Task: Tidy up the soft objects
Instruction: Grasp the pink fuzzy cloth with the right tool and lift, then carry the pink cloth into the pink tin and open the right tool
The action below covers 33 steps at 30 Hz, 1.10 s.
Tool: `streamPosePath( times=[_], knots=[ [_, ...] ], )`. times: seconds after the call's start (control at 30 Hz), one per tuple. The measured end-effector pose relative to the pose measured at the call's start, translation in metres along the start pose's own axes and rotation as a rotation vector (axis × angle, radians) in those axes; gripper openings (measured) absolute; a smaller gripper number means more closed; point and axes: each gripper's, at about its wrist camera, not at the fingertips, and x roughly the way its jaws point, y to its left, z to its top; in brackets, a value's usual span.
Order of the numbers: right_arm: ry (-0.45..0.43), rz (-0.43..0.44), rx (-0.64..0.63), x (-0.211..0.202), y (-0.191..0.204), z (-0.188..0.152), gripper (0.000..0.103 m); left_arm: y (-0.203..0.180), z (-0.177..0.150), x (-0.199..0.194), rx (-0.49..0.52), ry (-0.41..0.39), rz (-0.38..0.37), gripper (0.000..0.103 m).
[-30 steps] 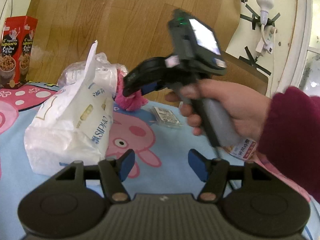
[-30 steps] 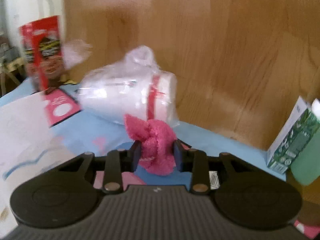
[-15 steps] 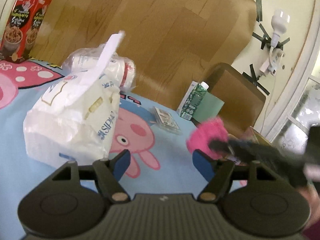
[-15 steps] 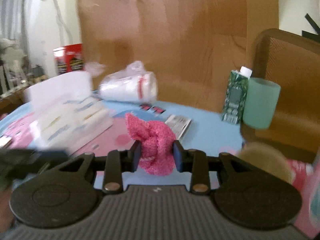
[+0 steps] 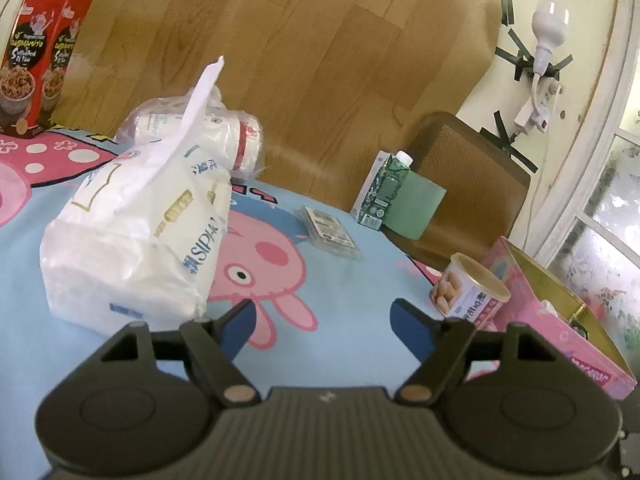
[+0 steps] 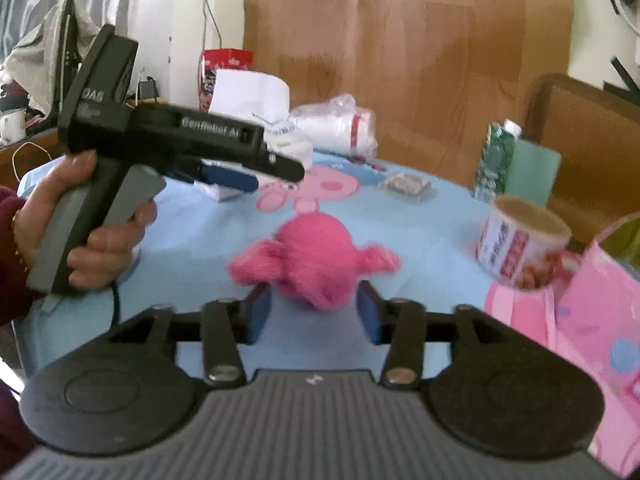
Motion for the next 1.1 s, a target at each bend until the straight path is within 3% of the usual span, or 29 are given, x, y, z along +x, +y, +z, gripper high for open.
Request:
streamPosePath(
  times=[0.13, 0.33, 0.5, 0.63, 0.7, 0.77, 0.8, 0.9, 1.1],
  knots=[
    [-0.005, -0.009, 0.045, -0.007, -0.002, -0.009, 0.072, -0.003, 0.000, 0.001, 0.013, 0.005, -0.005, 0.077],
    [-0.001, 0.022, 0.079, -0.010, -0.003, -0.013, 0.077, -0.005, -0.001, -0.001, 0.014, 0.020, -0.023, 0.077],
    [-0.005, 0.044, 0.084, -0.011, 0.001, -0.013, 0.078, -0.013, -0.009, -0.017, -0.017, 0.062, -0.121, 0.077],
    [0.010, 0.064, 0.083, -0.002, 0.003, -0.008, 0.077, -0.034, -0.015, -0.025, 0.029, 0.113, -0.190, 0.072],
    [0.032, 0.080, 0.080, 0.004, 0.004, -0.006, 0.076, -0.043, -0.020, -0.022, 0.050, 0.163, -0.199, 0.062],
    [0.053, 0.091, 0.074, 0.009, 0.007, -0.007, 0.061, -0.050, -0.027, -0.017, 0.046, 0.214, -0.223, 0.049],
    [0.060, 0.089, 0.071, 0.011, 0.008, -0.008, 0.049, -0.054, -0.031, -0.013, 0.052, 0.233, -0.229, 0.049],
    [0.038, 0.049, 0.089, 0.007, 0.005, -0.010, 0.038, -0.072, -0.033, -0.012, 0.126, 0.206, -0.192, 0.049],
    [-0.098, -0.083, 0.186, -0.029, -0.024, -0.011, 0.035, -0.124, -0.009, -0.002, 0.231, 0.169, -0.292, 0.049]
  ],
)
